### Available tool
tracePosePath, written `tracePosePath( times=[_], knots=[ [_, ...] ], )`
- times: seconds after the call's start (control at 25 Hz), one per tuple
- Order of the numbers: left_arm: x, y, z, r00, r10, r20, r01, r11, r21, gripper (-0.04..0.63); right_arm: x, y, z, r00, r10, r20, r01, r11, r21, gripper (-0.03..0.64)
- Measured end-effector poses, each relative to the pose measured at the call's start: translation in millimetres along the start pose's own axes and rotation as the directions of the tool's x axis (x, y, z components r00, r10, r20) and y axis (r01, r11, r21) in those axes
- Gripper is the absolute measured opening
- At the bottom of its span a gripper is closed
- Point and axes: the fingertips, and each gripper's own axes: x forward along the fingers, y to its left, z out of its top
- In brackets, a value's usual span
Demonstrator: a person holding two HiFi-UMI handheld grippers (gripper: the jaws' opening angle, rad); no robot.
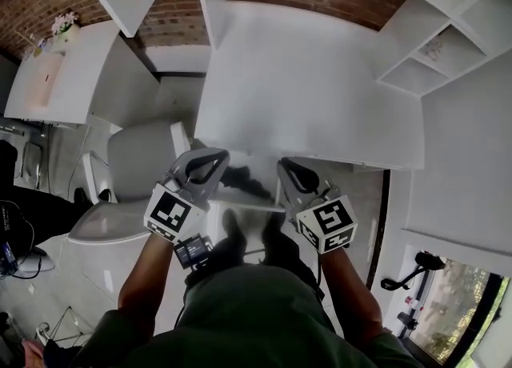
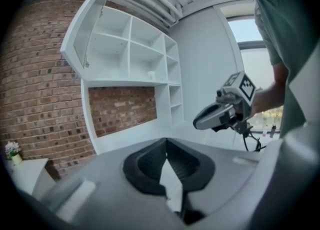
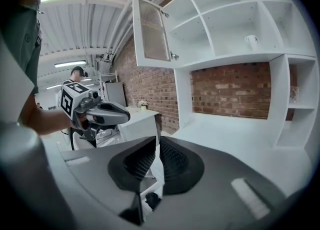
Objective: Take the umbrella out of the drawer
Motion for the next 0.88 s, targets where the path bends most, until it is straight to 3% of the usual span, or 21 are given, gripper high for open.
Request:
tracePosePath(
  times=[0.36, 0.88],
  knots=[
    [41, 3, -87, 0.987, -0.041, -0.157, 0.035, 0.999, -0.040, 0.003, 59, -22, -75, 0.987, 0.096, -0.128, -0.091, 0.995, 0.043, 0.049],
    [90, -11, -208, 0.931, -0.135, -0.340, 0.108, 0.989, -0.098, 0.003, 117, -29, -194, 0.936, 0.191, -0.295, -0.172, 0.981, 0.090, 0.075]
  ],
)
